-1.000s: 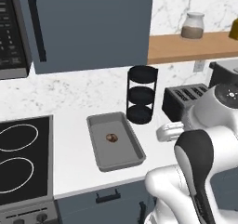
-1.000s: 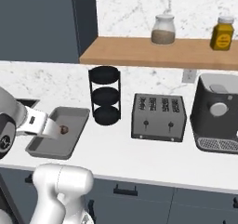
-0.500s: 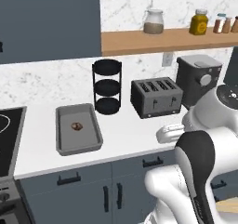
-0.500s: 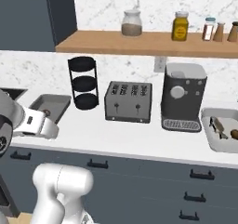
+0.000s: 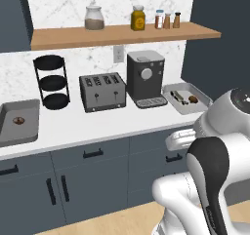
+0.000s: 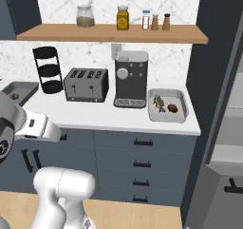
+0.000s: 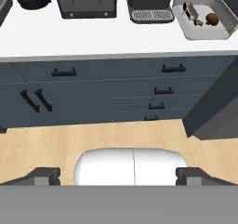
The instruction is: Place one mushroom and one fish in each tupperware on the nearby counter, to pack two identical lunches.
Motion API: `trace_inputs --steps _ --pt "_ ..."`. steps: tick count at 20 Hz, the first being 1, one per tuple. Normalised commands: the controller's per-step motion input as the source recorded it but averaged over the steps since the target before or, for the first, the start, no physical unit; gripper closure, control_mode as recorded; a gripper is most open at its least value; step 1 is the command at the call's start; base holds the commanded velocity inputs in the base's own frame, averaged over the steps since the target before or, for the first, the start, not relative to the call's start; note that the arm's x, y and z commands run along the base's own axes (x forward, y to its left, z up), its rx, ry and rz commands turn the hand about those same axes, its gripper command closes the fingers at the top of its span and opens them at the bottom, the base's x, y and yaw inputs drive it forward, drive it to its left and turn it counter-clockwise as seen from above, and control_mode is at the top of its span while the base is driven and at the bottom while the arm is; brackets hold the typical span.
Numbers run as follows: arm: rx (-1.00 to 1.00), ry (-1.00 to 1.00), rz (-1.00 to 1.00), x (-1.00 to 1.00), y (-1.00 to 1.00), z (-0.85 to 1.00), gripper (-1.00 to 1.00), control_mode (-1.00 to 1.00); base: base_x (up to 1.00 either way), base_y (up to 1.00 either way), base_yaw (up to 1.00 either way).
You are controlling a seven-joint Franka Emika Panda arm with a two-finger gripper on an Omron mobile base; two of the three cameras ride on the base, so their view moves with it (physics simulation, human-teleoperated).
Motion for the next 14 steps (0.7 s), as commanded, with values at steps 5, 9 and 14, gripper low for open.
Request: trace_inputs --steps 5,9,14 --pt "0.0 0.0 0.0 0.0 0.0 0.0 -1.0 1.0 -0.61 -0.82 -0.08" --pt "0.0 0.0 0.0 0.0 0.0 0.0 -1.0 1.0 -0.54 -0.77 -0.09" --pt "0.0 0.0 0.0 0.0 0.0 0.0 -1.0 1.0 -0.33 -0.57 -0.1"
